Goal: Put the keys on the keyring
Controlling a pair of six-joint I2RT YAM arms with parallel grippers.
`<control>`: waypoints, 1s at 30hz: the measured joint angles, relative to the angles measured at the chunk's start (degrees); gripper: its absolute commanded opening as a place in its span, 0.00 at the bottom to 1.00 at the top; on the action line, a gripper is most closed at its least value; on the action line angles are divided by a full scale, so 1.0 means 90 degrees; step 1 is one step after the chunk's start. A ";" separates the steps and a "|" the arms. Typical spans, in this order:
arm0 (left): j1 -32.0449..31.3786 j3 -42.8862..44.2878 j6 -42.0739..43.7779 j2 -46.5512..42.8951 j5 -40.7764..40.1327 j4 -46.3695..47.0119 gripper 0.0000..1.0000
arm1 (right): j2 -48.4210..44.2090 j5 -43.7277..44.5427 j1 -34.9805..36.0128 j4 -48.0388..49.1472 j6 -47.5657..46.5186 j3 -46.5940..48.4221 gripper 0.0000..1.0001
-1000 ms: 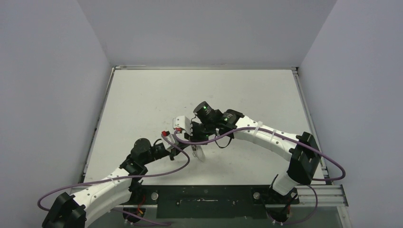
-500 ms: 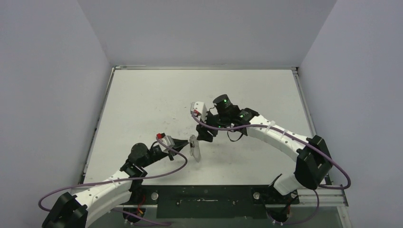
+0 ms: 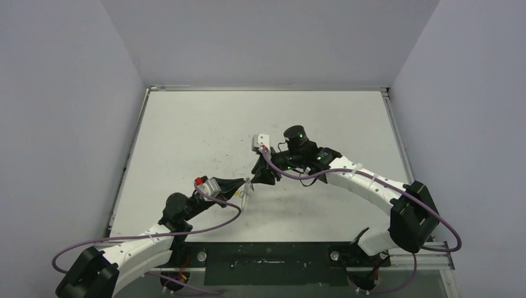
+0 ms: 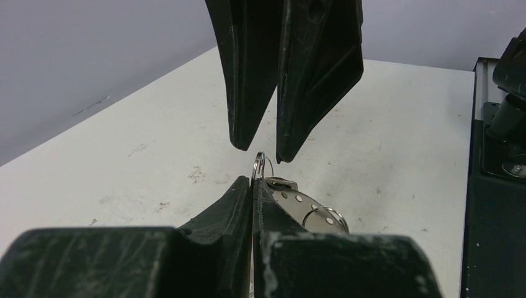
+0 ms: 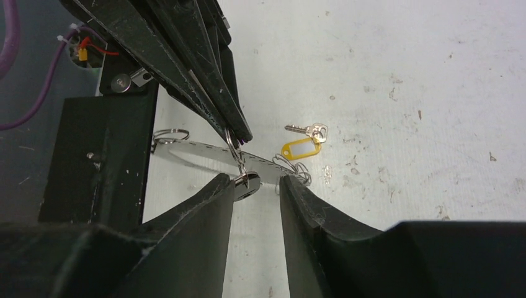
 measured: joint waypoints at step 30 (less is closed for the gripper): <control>0.0000 0.0000 -0.0024 -0.0087 -0.0078 0.0049 0.00 | 0.0525 -0.0228 0.0000 0.0415 0.0151 -0.0080 0.36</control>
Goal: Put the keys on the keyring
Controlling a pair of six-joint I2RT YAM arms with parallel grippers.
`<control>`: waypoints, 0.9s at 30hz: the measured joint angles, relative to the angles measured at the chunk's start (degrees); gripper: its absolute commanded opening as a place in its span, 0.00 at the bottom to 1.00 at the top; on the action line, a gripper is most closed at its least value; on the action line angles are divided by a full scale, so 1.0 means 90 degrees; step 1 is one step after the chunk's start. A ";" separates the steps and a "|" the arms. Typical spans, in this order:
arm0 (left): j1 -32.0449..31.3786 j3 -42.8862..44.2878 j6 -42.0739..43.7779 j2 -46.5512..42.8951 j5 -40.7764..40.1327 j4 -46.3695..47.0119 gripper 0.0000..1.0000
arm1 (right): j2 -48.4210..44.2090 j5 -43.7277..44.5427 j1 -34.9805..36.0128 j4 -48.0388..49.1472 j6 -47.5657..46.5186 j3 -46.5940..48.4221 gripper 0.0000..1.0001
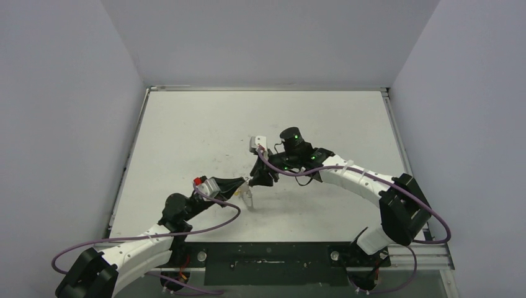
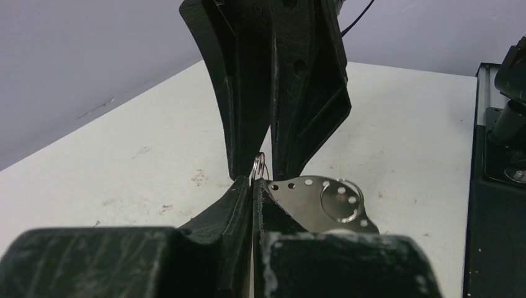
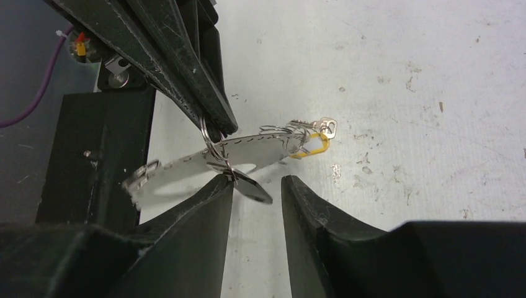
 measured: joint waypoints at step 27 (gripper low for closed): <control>0.0000 0.0000 -0.0066 -0.0012 -0.0019 -0.0005 0.00 | -0.0019 -0.0301 -0.0002 0.0058 -0.0146 -0.0027 0.00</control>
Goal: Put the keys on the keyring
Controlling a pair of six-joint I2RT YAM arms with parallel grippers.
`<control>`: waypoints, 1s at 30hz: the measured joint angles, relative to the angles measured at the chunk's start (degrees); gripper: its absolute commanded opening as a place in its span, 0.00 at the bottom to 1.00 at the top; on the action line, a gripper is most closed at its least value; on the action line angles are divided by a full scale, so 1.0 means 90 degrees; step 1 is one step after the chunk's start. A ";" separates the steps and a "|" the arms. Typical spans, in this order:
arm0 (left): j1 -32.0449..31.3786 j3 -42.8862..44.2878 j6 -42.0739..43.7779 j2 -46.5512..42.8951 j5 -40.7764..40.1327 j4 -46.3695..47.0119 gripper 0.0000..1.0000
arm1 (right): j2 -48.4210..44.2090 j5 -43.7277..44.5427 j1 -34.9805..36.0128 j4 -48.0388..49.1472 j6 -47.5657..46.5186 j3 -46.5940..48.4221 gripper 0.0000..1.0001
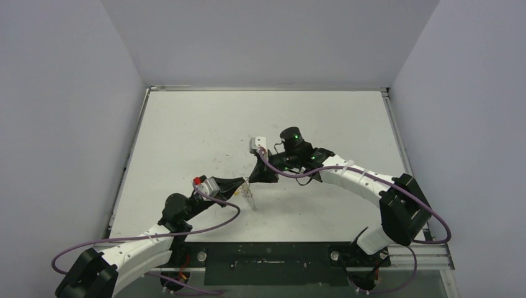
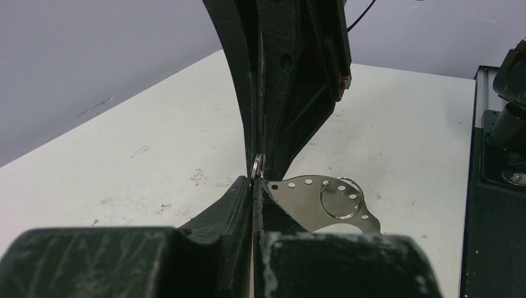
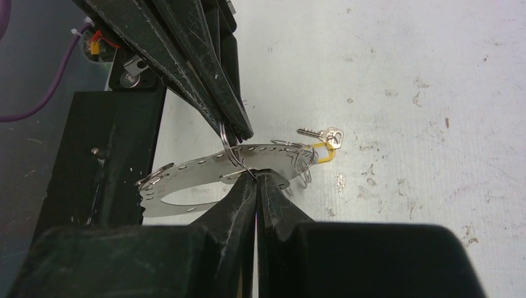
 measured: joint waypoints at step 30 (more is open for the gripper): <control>0.0000 0.0000 -0.0039 0.0063 0.0046 -0.0032 0.00 | -0.0670 0.0940 0.0151 -0.0024 -0.0085 -0.0512 0.52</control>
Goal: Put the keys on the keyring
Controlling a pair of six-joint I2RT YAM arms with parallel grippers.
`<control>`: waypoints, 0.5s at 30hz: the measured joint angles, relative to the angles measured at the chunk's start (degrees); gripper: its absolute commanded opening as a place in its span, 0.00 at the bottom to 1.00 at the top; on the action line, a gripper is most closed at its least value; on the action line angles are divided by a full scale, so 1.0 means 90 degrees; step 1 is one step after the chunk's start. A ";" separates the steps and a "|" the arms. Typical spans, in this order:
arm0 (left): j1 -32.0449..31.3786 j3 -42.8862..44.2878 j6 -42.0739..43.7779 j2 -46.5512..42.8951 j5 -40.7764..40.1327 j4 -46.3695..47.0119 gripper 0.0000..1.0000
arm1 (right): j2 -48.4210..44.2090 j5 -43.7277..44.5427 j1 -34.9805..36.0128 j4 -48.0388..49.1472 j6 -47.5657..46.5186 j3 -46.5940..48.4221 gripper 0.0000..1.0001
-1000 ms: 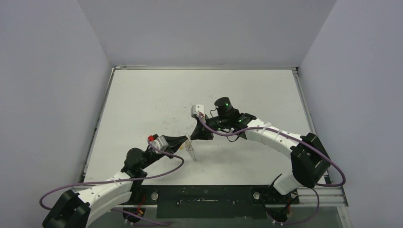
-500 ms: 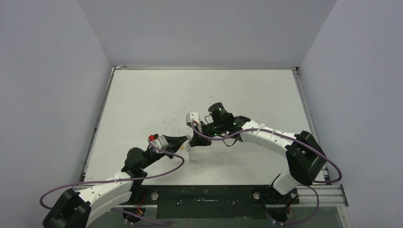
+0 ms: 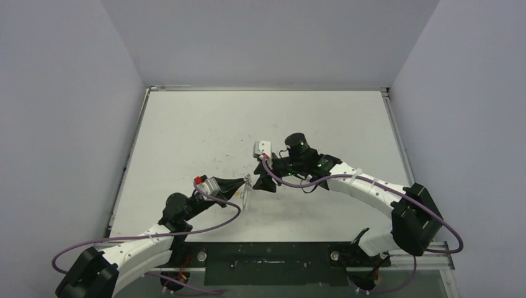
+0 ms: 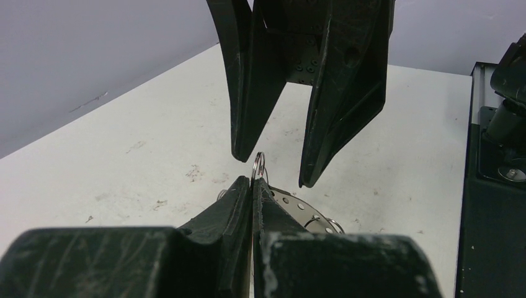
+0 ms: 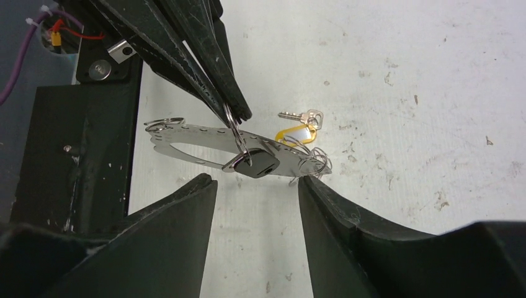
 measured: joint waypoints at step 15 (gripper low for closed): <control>0.0000 0.0000 0.0000 -0.0068 0.0051 -0.0053 0.00 | 0.0393 -0.0335 0.0000 0.0474 0.0342 0.0228 0.02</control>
